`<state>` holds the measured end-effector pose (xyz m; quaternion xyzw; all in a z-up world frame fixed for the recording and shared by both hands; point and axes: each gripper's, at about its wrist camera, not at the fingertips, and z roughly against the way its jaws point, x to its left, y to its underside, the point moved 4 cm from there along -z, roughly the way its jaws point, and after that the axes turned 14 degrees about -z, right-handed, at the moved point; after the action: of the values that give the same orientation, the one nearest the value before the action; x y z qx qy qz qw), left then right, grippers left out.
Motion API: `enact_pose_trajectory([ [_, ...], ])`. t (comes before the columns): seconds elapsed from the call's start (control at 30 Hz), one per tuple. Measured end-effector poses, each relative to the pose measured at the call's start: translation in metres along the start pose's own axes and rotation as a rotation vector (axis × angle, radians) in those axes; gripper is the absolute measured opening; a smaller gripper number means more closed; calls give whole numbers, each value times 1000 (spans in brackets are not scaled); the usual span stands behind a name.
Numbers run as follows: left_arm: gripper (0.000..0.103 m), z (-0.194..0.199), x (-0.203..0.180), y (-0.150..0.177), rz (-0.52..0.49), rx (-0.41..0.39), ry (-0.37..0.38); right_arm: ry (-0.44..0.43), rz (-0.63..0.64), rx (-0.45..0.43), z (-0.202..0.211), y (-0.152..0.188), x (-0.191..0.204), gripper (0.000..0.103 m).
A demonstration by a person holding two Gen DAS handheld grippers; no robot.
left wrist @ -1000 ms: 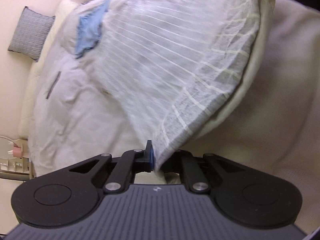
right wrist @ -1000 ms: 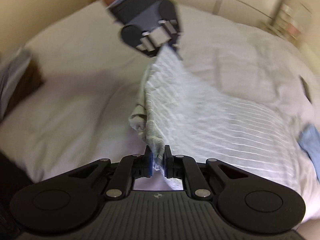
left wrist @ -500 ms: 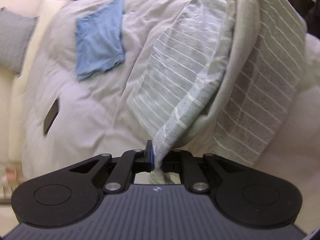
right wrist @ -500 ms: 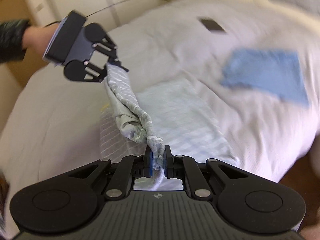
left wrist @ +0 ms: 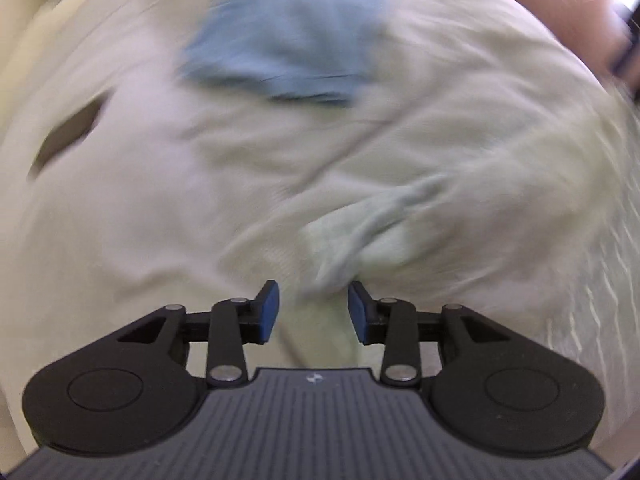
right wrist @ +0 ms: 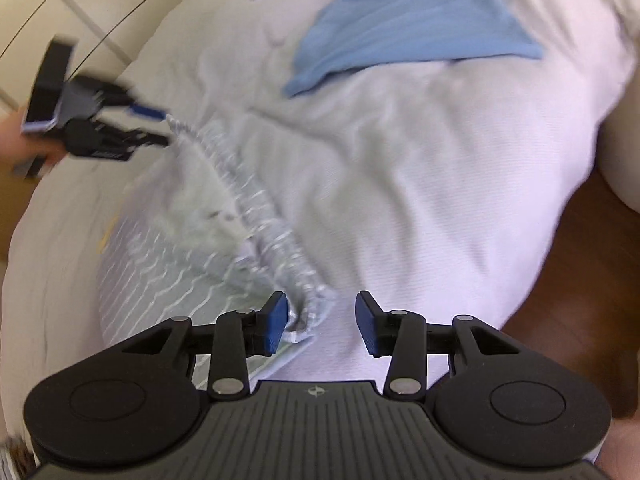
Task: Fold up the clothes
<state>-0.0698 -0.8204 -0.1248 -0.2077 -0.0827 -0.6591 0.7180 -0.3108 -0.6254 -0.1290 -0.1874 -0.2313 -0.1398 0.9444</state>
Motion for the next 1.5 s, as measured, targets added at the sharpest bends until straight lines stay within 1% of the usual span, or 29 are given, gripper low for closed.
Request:
enact_pose_trajectory([
  [0.07, 36, 11, 12, 19, 144, 3, -11, 0, -8, -15, 9, -1, -1, 42],
  [0.1, 38, 16, 15, 29, 220, 0, -6, -10, 5, -13, 10, -1, 4, 43],
  [0.17, 38, 24, 16, 44, 342, -15, 30, -30, 30, -10, 14, -2, 13, 43],
  [0.23, 38, 26, 13, 53, 440, -45, 79, -54, 59, -3, 13, -4, 24, 43],
  [0.27, 38, 25, 10, 54, 482, -69, 117, -69, 74, 1, 11, -6, 31, 43],
  [0.3, 38, 22, 6, 53, 513, -94, 156, -80, 90, 4, 8, -7, 37, 43],
  [0.33, 38, 19, 2, 50, 523, -108, 179, -92, 105, 9, 5, -7, 43, 43],
  [0.4, 36, 9, -5, 42, 524, -136, 217, -114, 141, 19, -3, -8, 56, 42],
  [0.43, 33, 4, -7, 37, 520, -145, 228, -122, 159, 22, -7, -8, 63, 42],
  [0.5, 33, -12, -8, 25, 522, -158, 240, -137, 186, 27, -15, -10, 74, 42],
  [0.63, 36, -44, 0, 13, 545, -147, 209, -158, 183, 44, -35, -16, 79, 42],
  [0.67, 38, -50, 3, 10, 548, -145, 199, -158, 180, 50, -39, -17, 78, 42],
  [0.73, 39, -58, 8, 8, 551, -145, 188, -130, 168, 36, -35, -18, 71, 41],
  [0.8, 40, -62, 13, 7, 565, -147, 187, -102, 155, 23, -31, -19, 63, 33],
  [0.83, 40, -61, 16, 8, 575, -146, 180, -88, 149, 16, -28, -20, 59, 27],
  [0.87, 39, -59, 18, 9, 584, -146, 171, -74, 142, 9, -26, -20, 55, 24],
  [0.9, 38, -53, 21, 11, 593, -146, 150, -60, 136, 3, -24, -21, 52, 25],
  [0.93, 35, -48, 24, 13, 601, -147, 132, -46, 129, -4, -22, -21, 48, 31],
  [0.97, 34, -41, 26, 14, 605, -156, 123, -32, 123, -11, -20, -22, 44, 32],
  [1.03, 31, -19, 25, 15, 584, -200, 114, -4, 110, -24, -15, -23, 36, 32],
  [1.1, 31, 3, 23, 16, 560, -242, 113, 18, 100, -37, -10, -23, 30, 32],
  [1.17, 31, 22, 6, 8, 502, -279, 172, -12, 110, -32, -3, -16, 35, 32],
  [1.23, 31, 36, -21, -7, 418, -318, 258, -39, 114, -10, -2, -9, 41, 32],
  [1.3, 31, 42, -53, -25, 340, -349, 353, -52, 116, 11, -6, 0, 47, 32],
  [1.33, 31, 40, -66, -34, 308, -350, 384, -59, 112, 25, -11, 4, 49, 32],
  [1.37, 31, 37, -80, -41, 269, -337, 397, -64, 110, 39, -16, 6, 49, 32],
  [1.4, 31, 28, -91, -48, 236, -315, 388, -68, 108, 53, -21, 9, 50, 32],
  [1.47, 32, 9, -97, -55, 256, -296, 361, -62, 99, 60, -24, 11, 48, 32],
  [1.5, 32, 1, -93, -57, 291, -292, 352, -54, 93, 57, -23, 12, 46, 32],
])
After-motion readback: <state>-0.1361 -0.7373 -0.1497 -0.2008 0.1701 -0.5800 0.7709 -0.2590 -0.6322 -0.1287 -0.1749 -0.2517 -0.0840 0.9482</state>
